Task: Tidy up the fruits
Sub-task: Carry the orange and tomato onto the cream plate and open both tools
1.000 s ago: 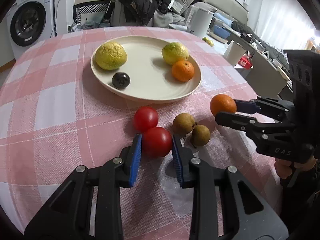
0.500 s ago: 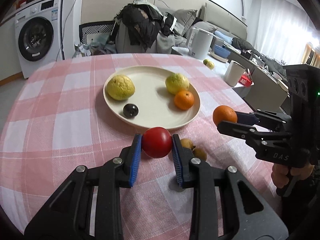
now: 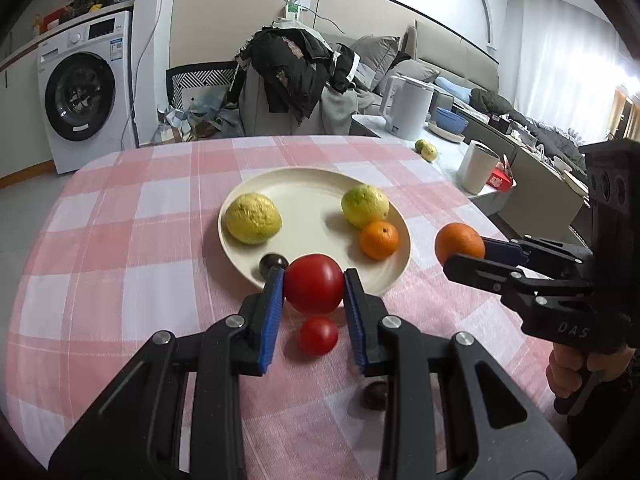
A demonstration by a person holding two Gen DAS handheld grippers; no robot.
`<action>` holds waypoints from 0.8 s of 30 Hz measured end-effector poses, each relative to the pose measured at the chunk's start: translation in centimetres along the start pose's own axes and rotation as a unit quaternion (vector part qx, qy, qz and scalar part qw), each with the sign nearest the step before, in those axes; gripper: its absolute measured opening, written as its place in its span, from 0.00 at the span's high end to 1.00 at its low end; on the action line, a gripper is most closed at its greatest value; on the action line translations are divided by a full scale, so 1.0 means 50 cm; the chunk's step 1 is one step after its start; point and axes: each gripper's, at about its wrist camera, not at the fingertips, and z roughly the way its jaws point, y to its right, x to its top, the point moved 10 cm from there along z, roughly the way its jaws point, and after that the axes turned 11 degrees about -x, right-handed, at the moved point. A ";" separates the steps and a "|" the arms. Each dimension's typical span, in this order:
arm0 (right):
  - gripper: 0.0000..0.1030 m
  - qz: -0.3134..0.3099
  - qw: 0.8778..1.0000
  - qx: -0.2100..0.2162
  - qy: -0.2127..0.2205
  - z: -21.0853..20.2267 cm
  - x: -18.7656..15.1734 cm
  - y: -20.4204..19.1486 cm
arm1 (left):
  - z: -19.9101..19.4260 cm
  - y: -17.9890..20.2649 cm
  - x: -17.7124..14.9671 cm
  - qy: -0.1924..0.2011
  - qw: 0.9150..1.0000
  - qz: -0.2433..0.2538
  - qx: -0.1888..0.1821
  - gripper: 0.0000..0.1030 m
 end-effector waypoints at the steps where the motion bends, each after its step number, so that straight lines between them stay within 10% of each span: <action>1: 0.61 0.003 1.000 0.000 0.003 -0.001 0.006 0.001 | 0.001 0.000 0.005 0.002 1.000 0.001 0.001 0.74; 24: 0.61 0.043 0.999 -0.002 0.012 0.056 0.103 0.030 | 0.084 -0.005 0.046 -0.011 1.000 0.017 0.006 0.74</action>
